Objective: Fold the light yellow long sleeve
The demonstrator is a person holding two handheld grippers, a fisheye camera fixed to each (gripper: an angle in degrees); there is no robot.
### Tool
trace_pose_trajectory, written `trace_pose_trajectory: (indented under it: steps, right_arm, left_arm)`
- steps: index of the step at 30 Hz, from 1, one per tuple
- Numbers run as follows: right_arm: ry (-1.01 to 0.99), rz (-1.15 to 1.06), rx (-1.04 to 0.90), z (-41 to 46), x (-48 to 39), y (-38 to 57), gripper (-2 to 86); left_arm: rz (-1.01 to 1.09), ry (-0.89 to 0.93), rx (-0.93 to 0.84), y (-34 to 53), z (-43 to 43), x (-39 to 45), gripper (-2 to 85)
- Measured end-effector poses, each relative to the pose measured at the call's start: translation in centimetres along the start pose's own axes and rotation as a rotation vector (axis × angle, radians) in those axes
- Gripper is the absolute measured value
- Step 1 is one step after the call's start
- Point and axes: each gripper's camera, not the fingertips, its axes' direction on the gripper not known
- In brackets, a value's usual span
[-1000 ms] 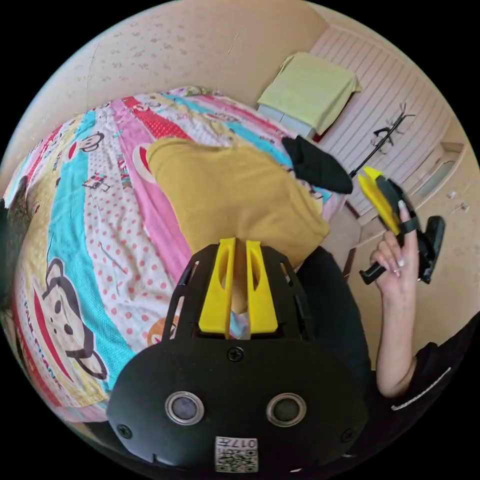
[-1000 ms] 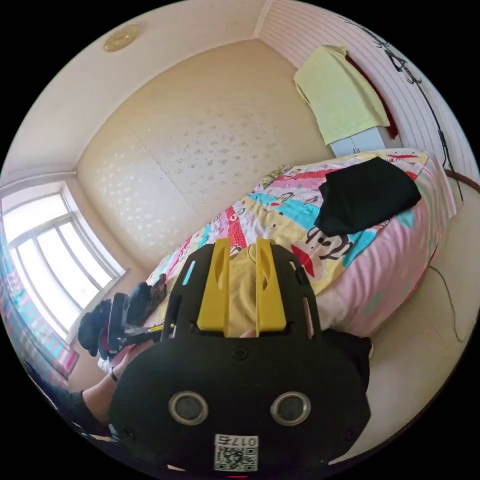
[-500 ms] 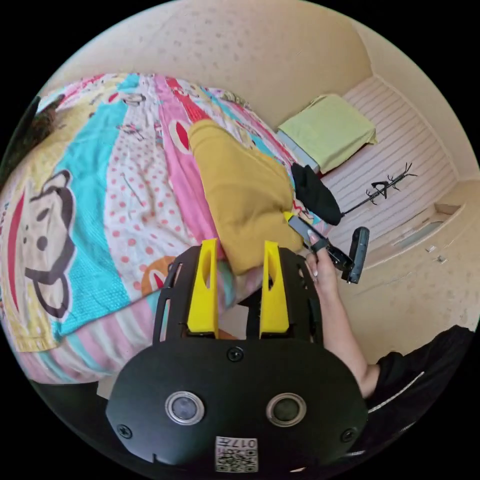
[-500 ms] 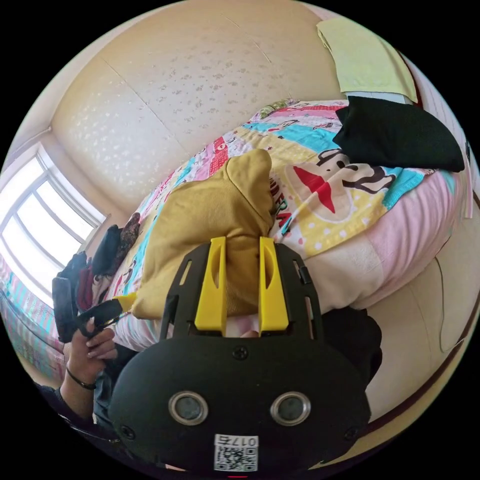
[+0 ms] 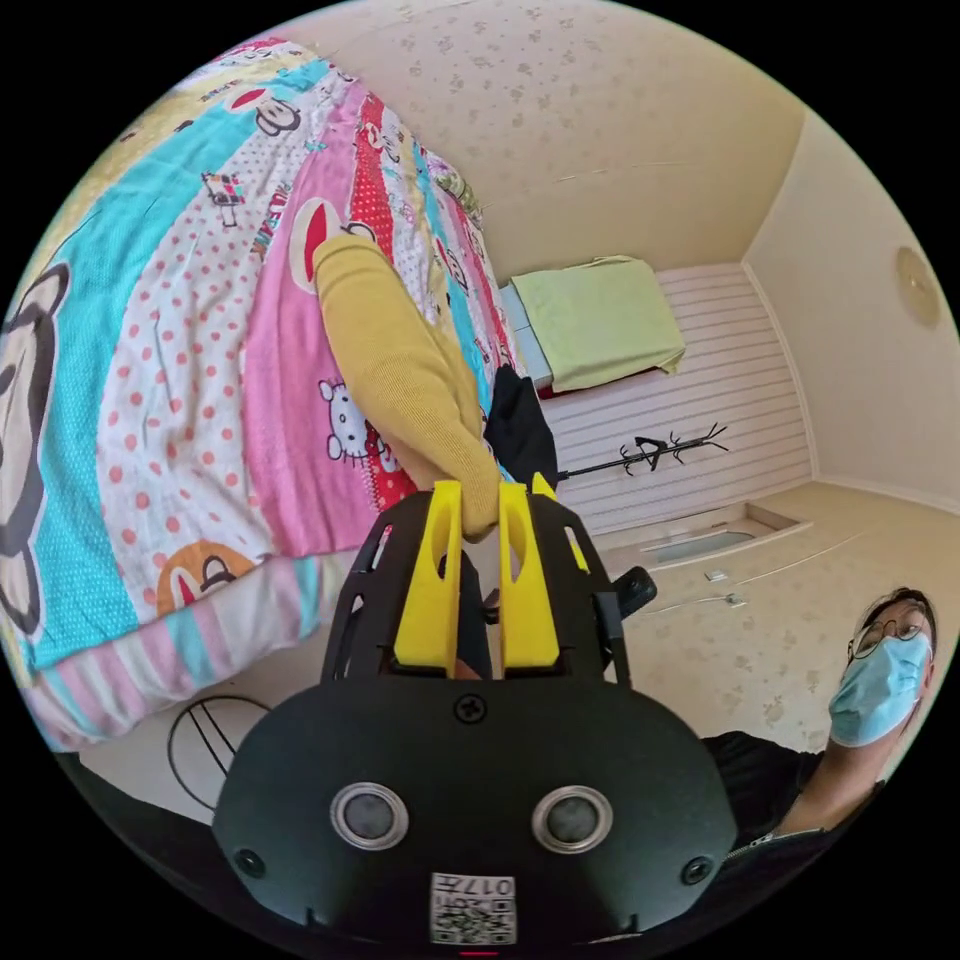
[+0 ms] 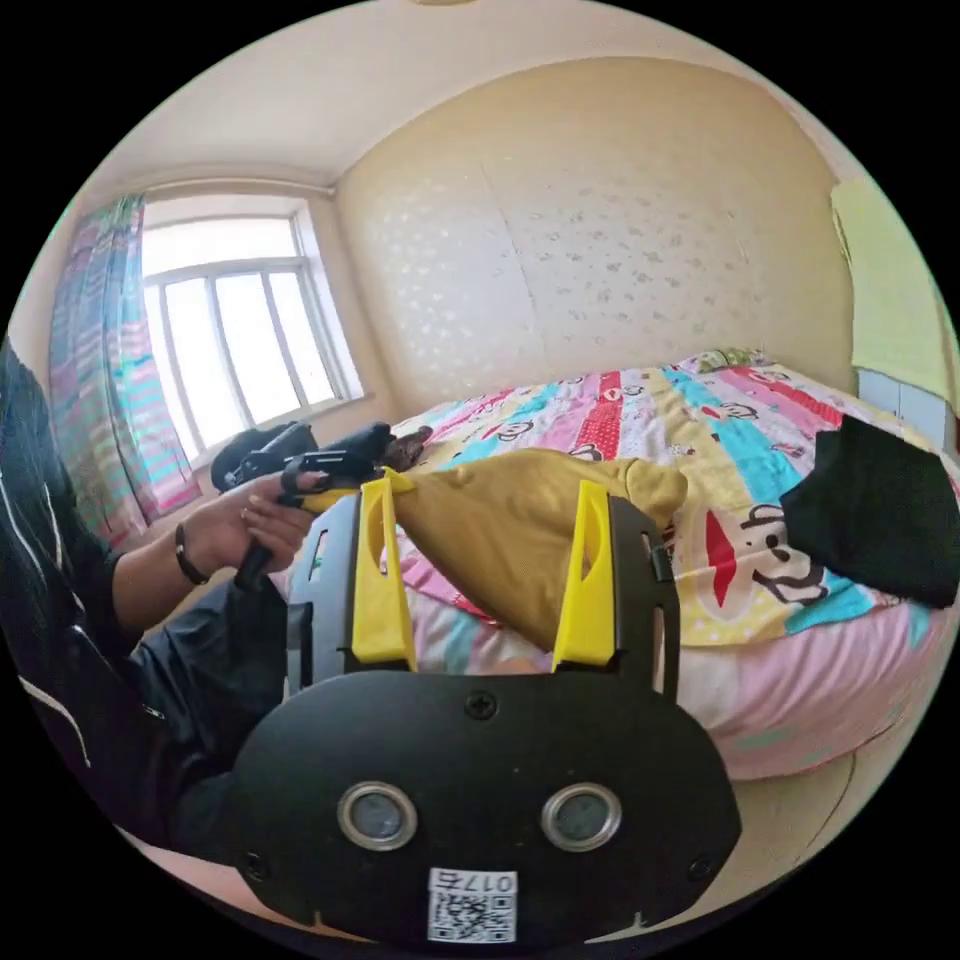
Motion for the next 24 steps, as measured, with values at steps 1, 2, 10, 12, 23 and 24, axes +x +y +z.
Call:
trace_pose_trajectory:
  steps: [1, 2, 10, 12, 23, 24]
  right_arm:
    - [0.035, -0.041, -0.020, 0.3, -1.2, -0.2, 23.1]
    - [0.109, -0.114, -0.061, 1.3, -3.5, -0.6, 22.8]
    - [0.573, -0.098, -0.493, 11.8, -7.3, -1.3, 10.2]
    - [0.600, -0.112, -0.406, 9.3, -8.8, -3.9, 7.9]
    - [0.569, -0.093, -0.312, 1.2, -8.8, -13.4, 6.4]
    - [0.567, -0.080, -0.288, 1.3, -6.6, -14.8, 6.4]
  left_arm:
    - [0.028, -0.014, -0.007, -0.8, -0.1, 0.8, 6.4]
    - [0.048, -0.027, -0.015, -1.3, 0.0, 1.4, 6.4]
    - [-0.009, 0.008, -0.025, -1.6, -0.6, 0.1, 6.3]
    - [0.015, 0.030, 0.004, -1.5, -1.7, 0.5, 6.2]
    - [0.290, 0.095, -0.006, -2.8, -1.7, 8.1, 5.9]
    - [0.292, 0.105, 0.000, -3.6, -1.0, 8.2, 5.8]
